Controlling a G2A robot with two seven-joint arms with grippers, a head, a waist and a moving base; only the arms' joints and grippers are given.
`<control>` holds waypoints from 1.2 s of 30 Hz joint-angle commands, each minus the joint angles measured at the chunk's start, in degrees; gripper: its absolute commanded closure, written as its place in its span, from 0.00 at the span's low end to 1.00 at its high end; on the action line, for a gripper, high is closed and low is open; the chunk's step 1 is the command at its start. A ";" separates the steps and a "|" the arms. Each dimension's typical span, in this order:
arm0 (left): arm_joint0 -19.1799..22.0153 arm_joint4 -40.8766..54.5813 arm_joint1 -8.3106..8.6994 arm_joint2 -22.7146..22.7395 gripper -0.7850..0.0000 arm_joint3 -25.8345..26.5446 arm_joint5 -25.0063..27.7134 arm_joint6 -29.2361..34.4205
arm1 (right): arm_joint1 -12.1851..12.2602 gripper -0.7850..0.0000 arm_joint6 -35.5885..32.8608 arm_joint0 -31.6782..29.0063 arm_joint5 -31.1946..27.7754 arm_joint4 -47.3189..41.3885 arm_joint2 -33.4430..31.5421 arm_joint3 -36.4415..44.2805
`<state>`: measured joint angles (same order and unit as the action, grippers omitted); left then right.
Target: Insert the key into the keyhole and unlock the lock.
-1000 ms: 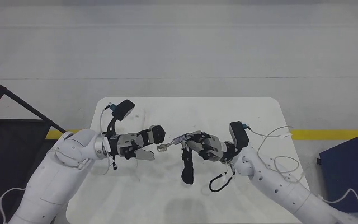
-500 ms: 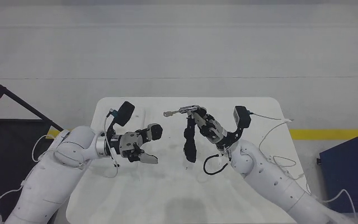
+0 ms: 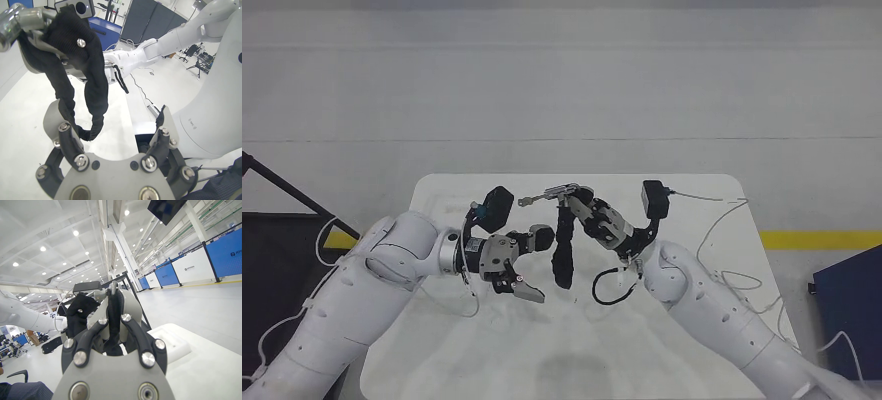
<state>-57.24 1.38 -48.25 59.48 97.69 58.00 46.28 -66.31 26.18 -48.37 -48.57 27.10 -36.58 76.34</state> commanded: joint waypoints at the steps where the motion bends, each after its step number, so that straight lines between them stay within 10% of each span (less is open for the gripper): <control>1: 0.44 0.54 -0.10 -0.56 0.00 -0.06 0.00 0.00 | -0.28 1.00 -0.71 -0.10 -0.16 0.04 -0.25 -0.22; 25: 5.86 0.47 -1.90 -7.72 0.00 -2.73 0.00 -0.46 | -3.53 1.00 -5.15 -2.91 -2.74 1.87 -4.78 -1.00; 26: 6.02 0.12 -1.98 -7.97 0.20 -2.72 0.00 -0.30 | -3.64 1.00 -5.25 -2.99 -2.78 1.89 -5.00 -1.11; 27: 6.21 -0.26 -2.05 -8.25 0.88 -2.48 0.00 -0.01 | -3.75 1.00 -5.39 -3.08 -2.88 1.95 -5.21 -1.19; 28: 6.37 -0.52 -2.07 -8.48 1.00 -2.61 0.00 0.00 | -3.84 1.00 -5.49 -3.20 -3.04 2.02 -5.46 -1.35; 36: 7.03 -1.76 -1.76 -9.13 1.00 -2.73 0.00 0.00 | -4.49 1.00 -6.28 -4.25 -3.99 2.68 -7.37 -1.71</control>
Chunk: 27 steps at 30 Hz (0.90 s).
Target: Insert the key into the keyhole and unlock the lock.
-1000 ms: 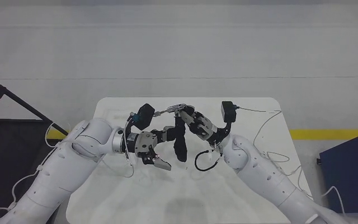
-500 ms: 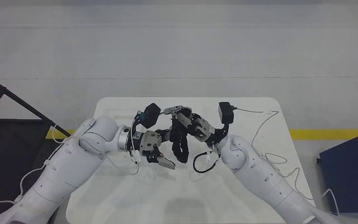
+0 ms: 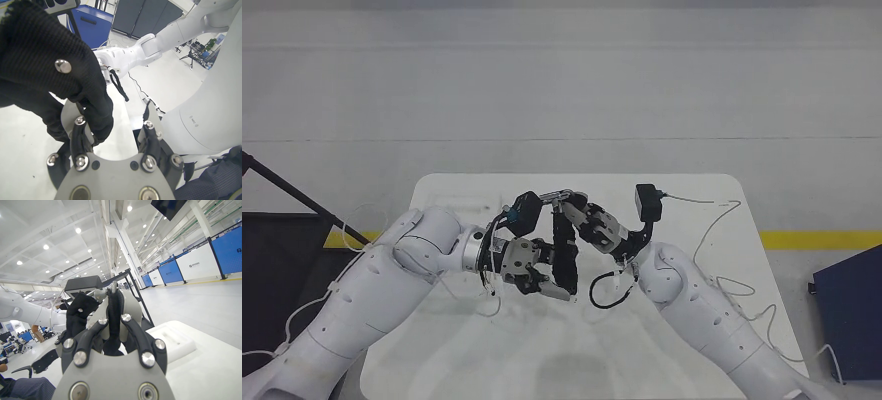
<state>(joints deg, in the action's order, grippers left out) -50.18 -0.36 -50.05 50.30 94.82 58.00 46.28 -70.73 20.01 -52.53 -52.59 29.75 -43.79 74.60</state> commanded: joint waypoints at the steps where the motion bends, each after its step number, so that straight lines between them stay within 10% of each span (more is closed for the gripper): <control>1: -0.02 -0.17 0.08 0.11 1.00 0.33 0.00 0.00 | -0.17 1.00 -0.23 -0.17 0.06 0.06 -0.34 0.04; 27: -6.67 0.57 4.06 12.17 1.00 14.37 0.00 -0.94 | -1.74 1.00 -1.36 -3.42 -0.24 3.07 -6.61 -1.81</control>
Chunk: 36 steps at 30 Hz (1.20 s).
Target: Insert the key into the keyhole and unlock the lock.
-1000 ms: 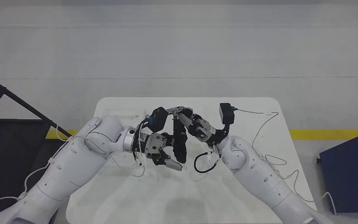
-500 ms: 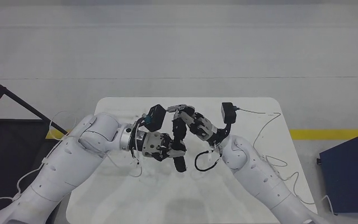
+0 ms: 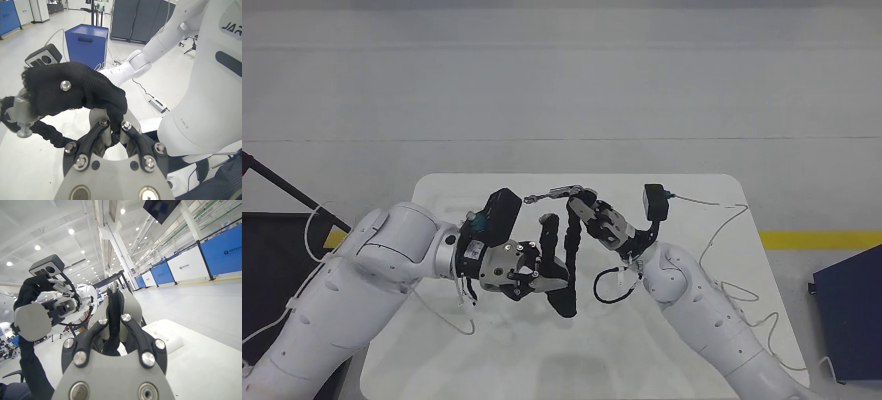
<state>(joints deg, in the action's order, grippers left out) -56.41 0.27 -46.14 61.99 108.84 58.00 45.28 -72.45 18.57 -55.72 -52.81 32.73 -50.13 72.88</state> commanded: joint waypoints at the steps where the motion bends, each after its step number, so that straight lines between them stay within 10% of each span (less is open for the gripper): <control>1: -0.81 -0.19 0.29 1.00 1.00 0.65 0.00 0.09 | 0.00 1.00 0.25 -0.52 0.00 0.20 -0.68 -0.26; 17: -5.08 2.90 2.94 0.99 1.00 -7.96 0.00 1.00 | 1.74 1.00 -2.99 -8.96 7.10 8.53 -10.05 8.80; 36: 9.05 22.76 -1.61 -22.13 1.00 -24.10 -12.28 13.28 | 3.44 1.00 -11.49 -15.35 17.22 16.37 -18.10 13.17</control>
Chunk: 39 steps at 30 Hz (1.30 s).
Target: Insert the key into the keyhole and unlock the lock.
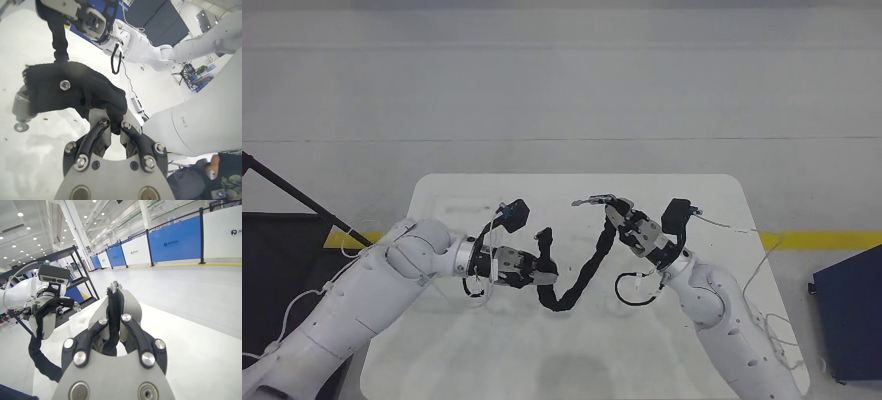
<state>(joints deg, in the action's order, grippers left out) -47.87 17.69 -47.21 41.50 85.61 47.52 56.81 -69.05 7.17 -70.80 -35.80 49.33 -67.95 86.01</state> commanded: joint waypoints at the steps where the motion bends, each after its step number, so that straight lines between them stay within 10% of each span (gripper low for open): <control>1: 1.46 8.55 -1.08 -2.68 1.00 -1.87 -3.41 3.36 | 0.04 1.00 -0.11 -0.64 0.13 -1.03 -0.48 0.11; 24: 14.46 3.37 -16.82 -18.43 1.00 -29.16 -13.65 1.48 | 0.80 1.00 -17.17 -1.28 3.73 -1.90 -2.03 -2.57; 39: 16.71 -1.61 -22.36 -19.66 1.00 -39.26 -14.85 -0.75 | 0.46 1.00 -38.19 4.93 9.18 1.32 3.61 -5.79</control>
<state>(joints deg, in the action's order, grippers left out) -31.22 16.37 -69.35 21.86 46.78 32.83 56.10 -68.60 -30.35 -65.98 -26.73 50.56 -64.45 80.19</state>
